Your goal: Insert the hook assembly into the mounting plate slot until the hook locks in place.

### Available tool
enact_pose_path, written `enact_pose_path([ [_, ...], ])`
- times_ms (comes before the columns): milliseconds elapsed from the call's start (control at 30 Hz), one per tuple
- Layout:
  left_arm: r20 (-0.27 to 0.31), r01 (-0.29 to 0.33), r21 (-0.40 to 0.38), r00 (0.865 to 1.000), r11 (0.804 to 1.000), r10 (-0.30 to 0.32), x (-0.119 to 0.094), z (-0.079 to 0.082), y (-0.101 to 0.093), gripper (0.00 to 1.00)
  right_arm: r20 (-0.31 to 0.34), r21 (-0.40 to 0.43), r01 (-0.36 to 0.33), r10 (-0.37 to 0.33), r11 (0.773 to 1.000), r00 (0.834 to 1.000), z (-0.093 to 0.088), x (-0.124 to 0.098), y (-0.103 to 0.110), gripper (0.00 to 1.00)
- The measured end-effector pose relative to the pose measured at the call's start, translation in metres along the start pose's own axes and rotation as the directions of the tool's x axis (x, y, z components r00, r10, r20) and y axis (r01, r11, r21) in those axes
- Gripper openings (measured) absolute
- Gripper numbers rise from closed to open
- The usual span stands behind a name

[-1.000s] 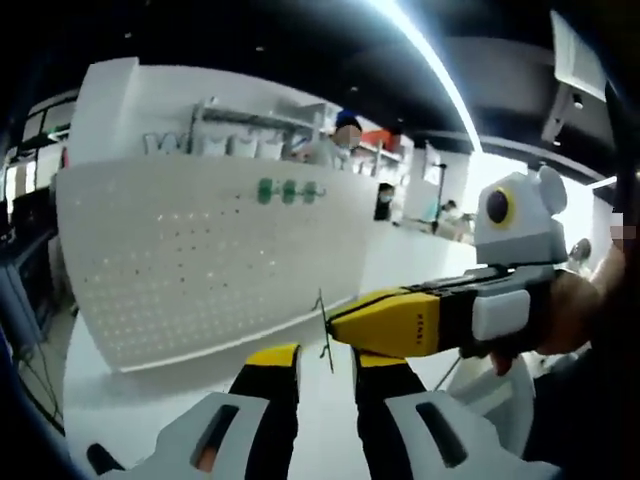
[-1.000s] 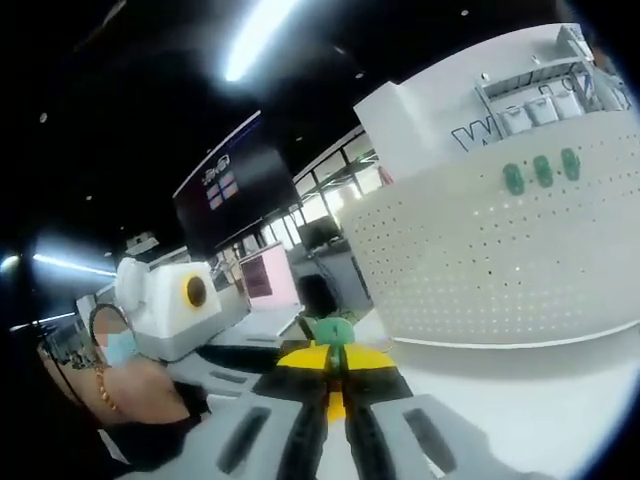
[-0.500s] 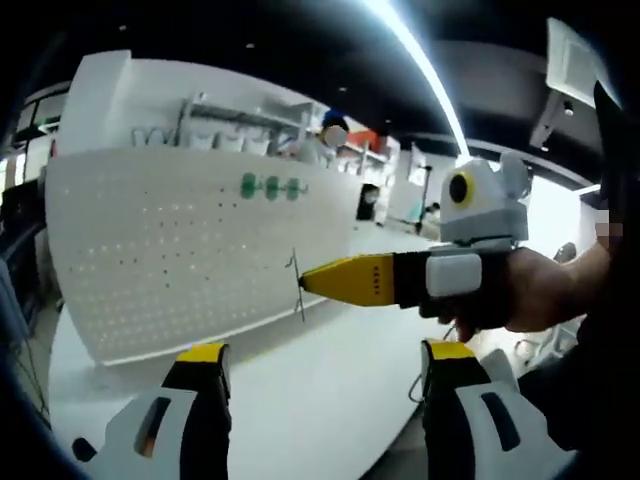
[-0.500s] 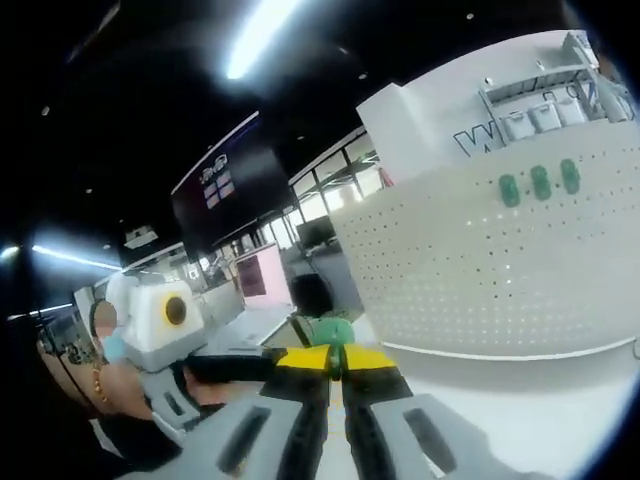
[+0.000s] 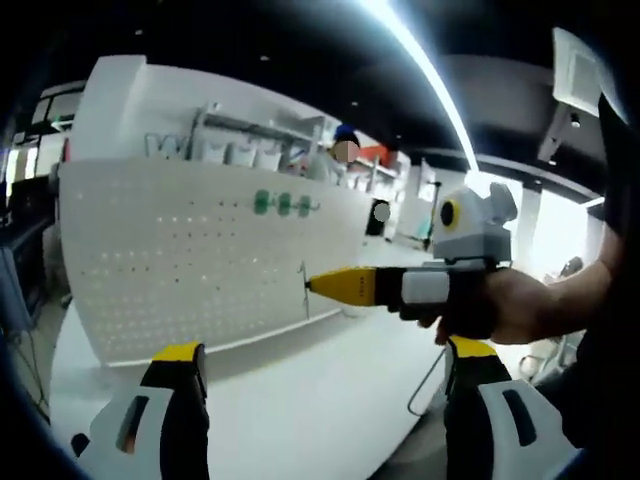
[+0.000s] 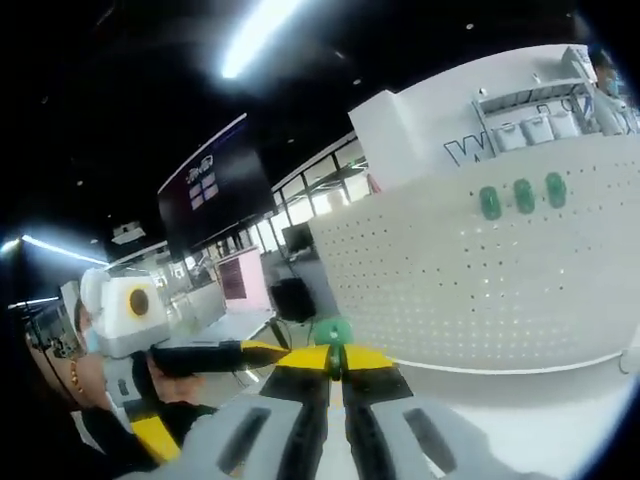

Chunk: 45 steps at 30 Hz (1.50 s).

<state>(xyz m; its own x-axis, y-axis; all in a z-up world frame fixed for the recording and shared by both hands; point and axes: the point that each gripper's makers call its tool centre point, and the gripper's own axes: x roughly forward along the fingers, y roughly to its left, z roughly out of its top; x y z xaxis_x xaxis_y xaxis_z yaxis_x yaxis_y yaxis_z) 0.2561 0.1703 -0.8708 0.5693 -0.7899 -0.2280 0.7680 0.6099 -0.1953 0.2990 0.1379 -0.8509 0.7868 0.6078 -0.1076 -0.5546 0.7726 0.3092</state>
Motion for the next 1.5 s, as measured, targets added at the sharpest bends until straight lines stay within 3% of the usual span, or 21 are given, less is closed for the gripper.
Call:
enact_pose_path([
  [233, 0.013, -0.025, -0.021, 1.0, 0.999, 0.025, 0.001, -0.001, 0.005, 1.0, 0.035, -0.014, 0.053, -0.052, 0.999, 0.998, 0.01, 0.006, -0.016, 0.0],
  [533, 0.025, -0.107, -0.028, 0.994, 0.994, 0.108, -0.006, -0.005, 0.023, 1.0, 0.076, -0.036, 0.128, -0.125, 0.991, 0.989, 0.022, 0.017, -0.047, 0.0],
  [967, 0.001, -0.102, -0.061, 0.995, 0.993, 0.102, -0.004, -0.013, 0.025, 1.0, 0.118, -0.074, 0.235, -0.225, 0.969, 0.967, 0.046, 0.024, -0.102, 0.0],
  [1167, -0.014, -0.095, -0.065, 0.995, 0.993, 0.094, 0.0, -0.017, 0.023, 1.0, 0.16, -0.094, 0.296, -0.279, 0.95, 0.947, 0.06, 0.024, -0.129, 0.0],
  [1333, -0.016, -0.104, -0.036, 0.995, 0.994, 0.103, 0.002, -0.015, 0.023, 1.0, 0.159, -0.09, 0.345, -0.328, 0.934, 0.931, 0.061, 0.021, -0.156, 0.0],
  [1500, -0.016, -0.109, -0.05, 0.994, 0.993, 0.108, 0.002, -0.015, 0.027, 1.0, 0.188, -0.073, 0.413, -0.394, 0.908, 0.9, 0.069, 0.009, -0.185, 0.0],
])
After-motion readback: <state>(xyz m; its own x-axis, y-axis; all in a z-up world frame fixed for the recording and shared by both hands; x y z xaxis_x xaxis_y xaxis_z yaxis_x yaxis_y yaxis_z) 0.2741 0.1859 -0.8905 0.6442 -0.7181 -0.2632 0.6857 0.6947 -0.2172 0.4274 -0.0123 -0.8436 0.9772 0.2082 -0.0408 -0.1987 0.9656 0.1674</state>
